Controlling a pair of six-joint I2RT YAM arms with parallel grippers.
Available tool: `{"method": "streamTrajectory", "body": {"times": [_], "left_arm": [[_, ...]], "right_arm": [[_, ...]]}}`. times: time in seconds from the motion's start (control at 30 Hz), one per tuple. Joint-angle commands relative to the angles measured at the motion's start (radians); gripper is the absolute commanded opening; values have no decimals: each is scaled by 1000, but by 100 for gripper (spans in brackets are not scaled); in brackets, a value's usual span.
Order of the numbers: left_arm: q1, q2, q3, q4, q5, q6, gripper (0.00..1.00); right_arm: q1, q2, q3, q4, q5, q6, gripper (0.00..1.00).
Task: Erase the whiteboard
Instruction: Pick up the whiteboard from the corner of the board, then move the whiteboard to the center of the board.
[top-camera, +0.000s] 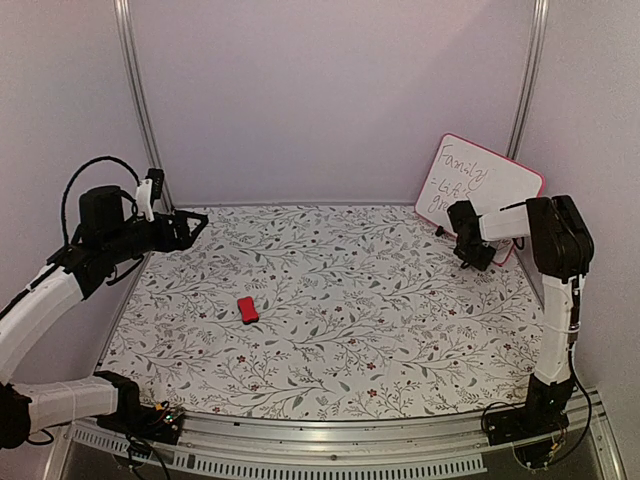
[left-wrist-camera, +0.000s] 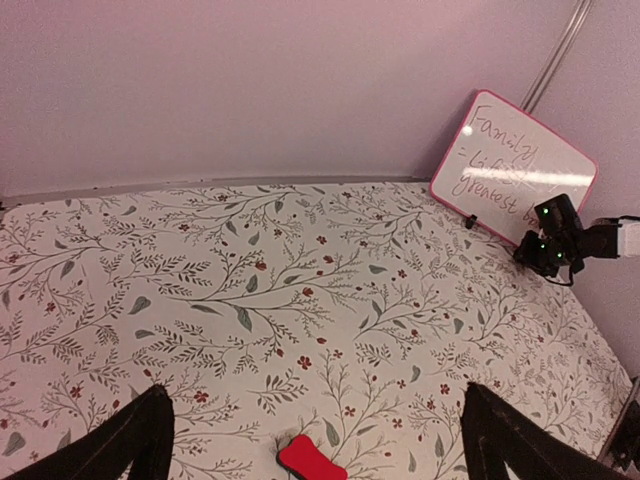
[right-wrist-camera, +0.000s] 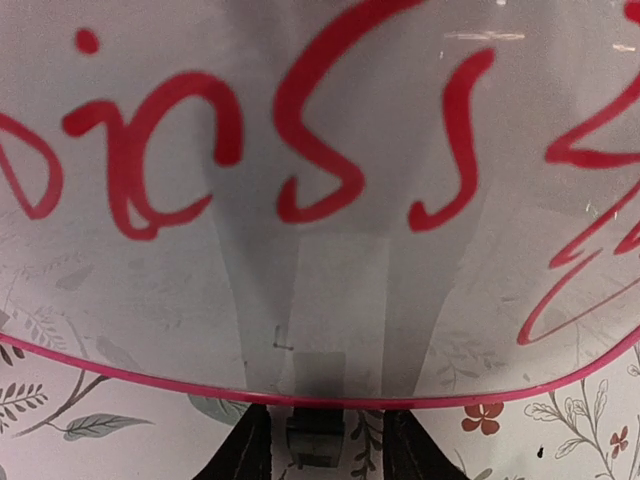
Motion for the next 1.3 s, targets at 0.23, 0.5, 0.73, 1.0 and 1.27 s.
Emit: {"method": "streamTrajectory", "body": {"times": [0.23,0.5,0.73,1.0,1.27], "left_arm": [[9,-15,-12,17,-6,-2,100],[9,-17,-12,16,-9,0,100],[9,-13,-11,14,-18,0,100],[9,-2,-9,12,-26,0,100],[7,6,-4,0,-45,0,100]], "right_arm": [[-24,35,57,-47,-21,14,24],[-24,32,47,-52,-16,25,0],[-11,-21,-39,9,-22,32,0],[38,-127,-172,66,-3,35,0],[137,-222,-260,81,5,53,0]]}}
